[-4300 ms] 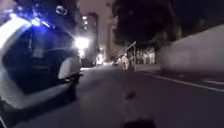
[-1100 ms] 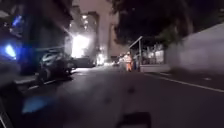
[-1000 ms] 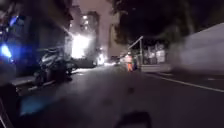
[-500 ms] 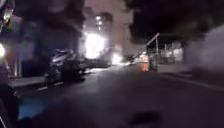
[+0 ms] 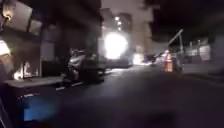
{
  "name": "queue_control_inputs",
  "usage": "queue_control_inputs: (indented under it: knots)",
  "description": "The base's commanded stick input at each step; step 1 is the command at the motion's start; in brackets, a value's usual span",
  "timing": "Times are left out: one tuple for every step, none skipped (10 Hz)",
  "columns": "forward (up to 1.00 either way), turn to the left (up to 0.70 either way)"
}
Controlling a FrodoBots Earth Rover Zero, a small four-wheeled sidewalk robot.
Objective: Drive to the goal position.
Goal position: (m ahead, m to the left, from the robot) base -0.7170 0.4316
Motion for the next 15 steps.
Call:
queue_control_inputs:
  knots:
    - [0.45,0.27]
    - [0.45,0.27]
    - [0.45,0.27]
    - [0.45,0.27]
    - [0.45,0.27]
    - [0.45,0.27]
    - [0.45,0.27]
    - [0.45,0.20]
    - [0.45,0.00]
    - [0.45,0.00]
    - [0.45,0.00]
    - [0.45,0.00]
    - [0.45,0.00]
    - [0.45,0.00]
    - [0.45,0.00]
